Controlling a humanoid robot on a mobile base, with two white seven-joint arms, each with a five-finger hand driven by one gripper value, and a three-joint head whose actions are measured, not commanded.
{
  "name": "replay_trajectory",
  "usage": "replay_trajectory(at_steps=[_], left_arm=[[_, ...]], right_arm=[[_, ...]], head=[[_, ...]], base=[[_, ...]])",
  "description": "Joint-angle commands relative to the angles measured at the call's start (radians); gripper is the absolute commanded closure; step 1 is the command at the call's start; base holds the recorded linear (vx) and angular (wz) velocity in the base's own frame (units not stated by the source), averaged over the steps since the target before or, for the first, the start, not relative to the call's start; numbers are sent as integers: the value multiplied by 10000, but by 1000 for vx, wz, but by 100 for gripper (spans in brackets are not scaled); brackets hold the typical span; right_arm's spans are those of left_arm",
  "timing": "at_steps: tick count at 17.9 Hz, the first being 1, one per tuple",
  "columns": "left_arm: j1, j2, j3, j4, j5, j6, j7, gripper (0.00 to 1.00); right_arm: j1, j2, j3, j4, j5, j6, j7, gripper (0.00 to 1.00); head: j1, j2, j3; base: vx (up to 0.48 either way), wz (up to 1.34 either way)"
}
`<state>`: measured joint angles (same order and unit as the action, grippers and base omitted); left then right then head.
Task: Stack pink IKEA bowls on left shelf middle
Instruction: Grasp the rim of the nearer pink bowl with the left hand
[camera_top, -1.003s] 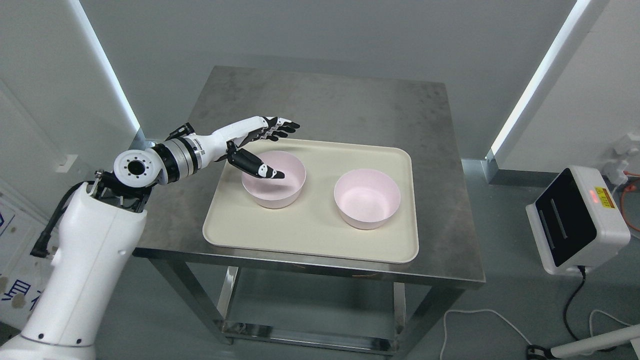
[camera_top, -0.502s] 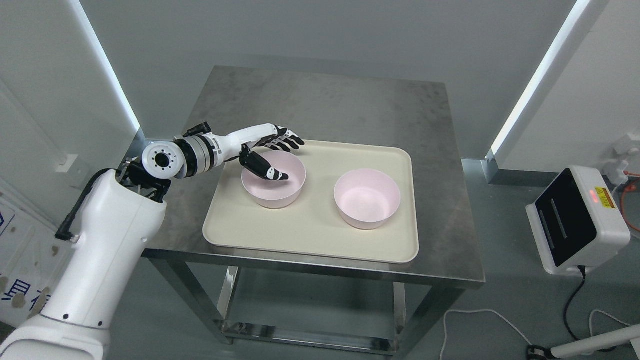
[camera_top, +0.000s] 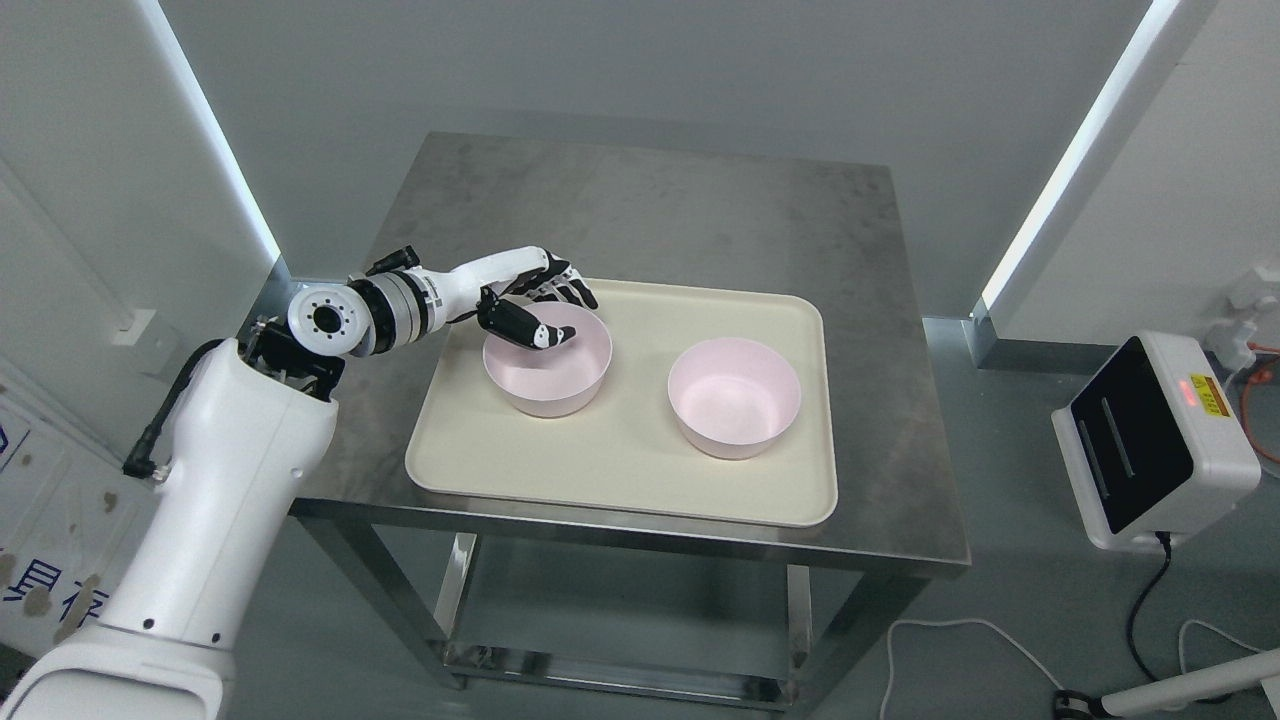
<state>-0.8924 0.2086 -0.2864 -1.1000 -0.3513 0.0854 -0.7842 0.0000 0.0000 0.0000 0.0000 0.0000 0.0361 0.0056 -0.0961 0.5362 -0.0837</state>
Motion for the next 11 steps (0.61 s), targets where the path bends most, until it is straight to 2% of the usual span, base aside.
replay_trajectory(at_steps=[1, 8, 11], left_arm=[[134, -368, 609, 630, -31, -377, -28, 80], [88, -613, 992, 1029, -31, -1097, -43, 97], [88, -644, 1191, 1044, -31, -1206, -43, 99]], right_arm=[[15, -175, -107, -337, 0, -8, 5, 0], [31, -175, -107, -337, 0, 7, 5, 0], [15, -175, -107, -337, 0, -8, 5, 0]], head=[[0, 0, 0], [0, 0, 0], [0, 0, 0]], base=[[0, 0], [0, 0], [0, 0]])
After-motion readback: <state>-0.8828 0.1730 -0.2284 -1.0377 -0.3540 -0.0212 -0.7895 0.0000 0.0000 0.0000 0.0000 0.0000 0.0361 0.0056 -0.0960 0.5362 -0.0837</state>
